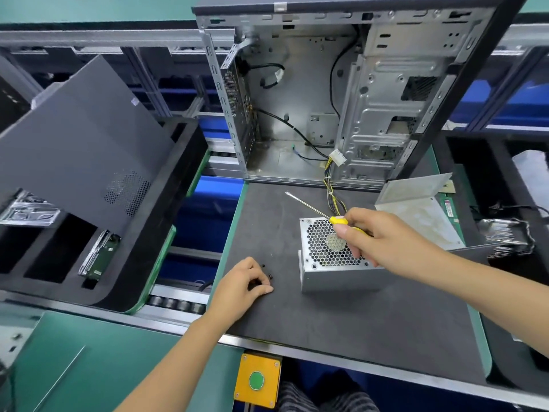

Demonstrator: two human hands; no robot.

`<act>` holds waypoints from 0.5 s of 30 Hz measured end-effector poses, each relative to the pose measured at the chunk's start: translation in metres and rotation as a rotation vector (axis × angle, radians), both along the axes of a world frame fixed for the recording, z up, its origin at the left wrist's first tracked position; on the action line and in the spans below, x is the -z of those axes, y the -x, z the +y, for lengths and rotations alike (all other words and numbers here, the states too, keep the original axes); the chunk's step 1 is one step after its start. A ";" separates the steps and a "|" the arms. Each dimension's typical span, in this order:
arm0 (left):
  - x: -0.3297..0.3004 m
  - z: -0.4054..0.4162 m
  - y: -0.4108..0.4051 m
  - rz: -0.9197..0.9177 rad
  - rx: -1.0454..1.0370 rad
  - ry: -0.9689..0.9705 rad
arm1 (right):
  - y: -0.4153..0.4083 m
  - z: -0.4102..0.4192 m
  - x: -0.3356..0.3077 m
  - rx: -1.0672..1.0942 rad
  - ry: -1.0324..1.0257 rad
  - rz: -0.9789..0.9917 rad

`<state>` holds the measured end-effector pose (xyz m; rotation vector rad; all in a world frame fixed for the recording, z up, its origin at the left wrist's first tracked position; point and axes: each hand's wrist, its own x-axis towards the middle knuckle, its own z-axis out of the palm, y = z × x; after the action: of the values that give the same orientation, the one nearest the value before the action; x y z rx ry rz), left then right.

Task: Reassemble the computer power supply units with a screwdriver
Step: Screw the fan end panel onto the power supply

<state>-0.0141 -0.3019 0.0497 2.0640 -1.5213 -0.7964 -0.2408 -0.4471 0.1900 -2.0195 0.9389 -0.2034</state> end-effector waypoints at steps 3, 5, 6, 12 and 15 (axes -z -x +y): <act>0.000 -0.001 -0.002 -0.005 0.030 -0.028 | 0.000 0.000 0.001 0.005 -0.027 -0.006; 0.000 0.000 -0.004 0.026 0.026 -0.031 | 0.001 0.000 0.001 0.007 -0.028 -0.005; 0.000 0.000 -0.004 0.039 0.021 -0.028 | 0.002 0.001 0.001 0.011 -0.029 -0.009; -0.025 -0.003 0.012 0.266 -0.234 0.183 | -0.001 0.011 0.001 0.023 -0.041 -0.119; -0.055 -0.009 0.035 0.663 -0.574 0.333 | -0.010 0.027 0.004 0.018 0.056 -0.253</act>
<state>-0.0492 -0.3108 0.1051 1.6187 -0.6062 -0.8085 -0.2309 -0.4198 0.1856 -1.9805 0.7988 -0.4874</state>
